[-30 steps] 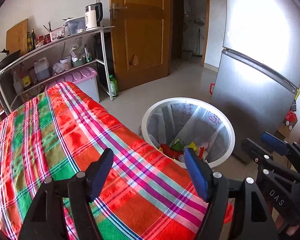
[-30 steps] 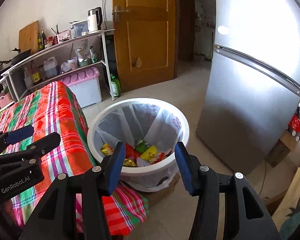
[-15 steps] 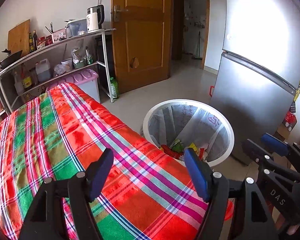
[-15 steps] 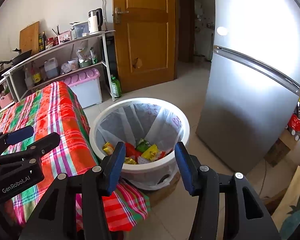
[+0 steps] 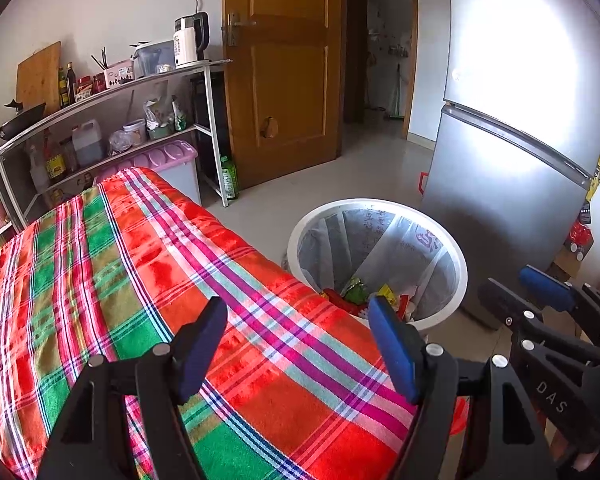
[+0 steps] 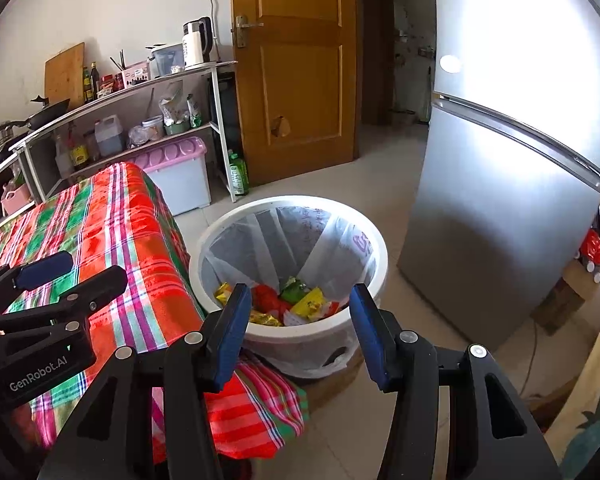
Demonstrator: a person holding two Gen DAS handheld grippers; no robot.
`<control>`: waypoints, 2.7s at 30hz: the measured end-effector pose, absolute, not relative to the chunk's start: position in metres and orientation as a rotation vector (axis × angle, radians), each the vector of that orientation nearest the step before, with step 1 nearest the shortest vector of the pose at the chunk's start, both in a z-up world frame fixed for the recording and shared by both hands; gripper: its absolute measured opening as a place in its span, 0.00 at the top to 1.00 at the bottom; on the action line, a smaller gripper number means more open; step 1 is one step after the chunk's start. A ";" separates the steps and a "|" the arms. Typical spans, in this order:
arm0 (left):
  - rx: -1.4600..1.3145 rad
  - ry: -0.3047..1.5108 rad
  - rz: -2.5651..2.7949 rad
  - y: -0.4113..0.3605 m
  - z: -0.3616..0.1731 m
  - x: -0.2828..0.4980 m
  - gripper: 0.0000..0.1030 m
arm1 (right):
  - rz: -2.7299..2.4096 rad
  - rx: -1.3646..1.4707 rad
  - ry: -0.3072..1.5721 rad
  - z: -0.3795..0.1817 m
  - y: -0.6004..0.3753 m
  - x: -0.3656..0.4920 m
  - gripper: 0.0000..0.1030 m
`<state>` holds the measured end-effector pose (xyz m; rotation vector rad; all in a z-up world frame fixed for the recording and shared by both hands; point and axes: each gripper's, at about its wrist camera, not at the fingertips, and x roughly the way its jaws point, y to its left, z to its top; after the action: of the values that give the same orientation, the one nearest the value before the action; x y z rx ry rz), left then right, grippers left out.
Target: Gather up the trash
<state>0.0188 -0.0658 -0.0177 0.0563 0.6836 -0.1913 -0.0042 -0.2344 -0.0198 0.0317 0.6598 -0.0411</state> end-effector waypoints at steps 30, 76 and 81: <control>0.059 0.662 -0.185 -0.063 -0.010 0.009 0.27 | -0.034 0.050 0.626 -0.012 -0.231 -0.014 0.49; 0.049 0.670 -0.199 -0.060 -0.012 0.010 0.24 | -0.030 0.050 0.628 -0.012 -0.228 -0.015 0.49; 0.050 0.671 -0.201 -0.061 -0.013 0.009 0.24 | -0.030 0.050 0.628 -0.012 -0.228 -0.014 0.49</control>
<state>0.0091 -0.0609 -0.0126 0.0500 0.6708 -0.2014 -0.0143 -0.2282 -0.0119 0.0503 0.6284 -0.0302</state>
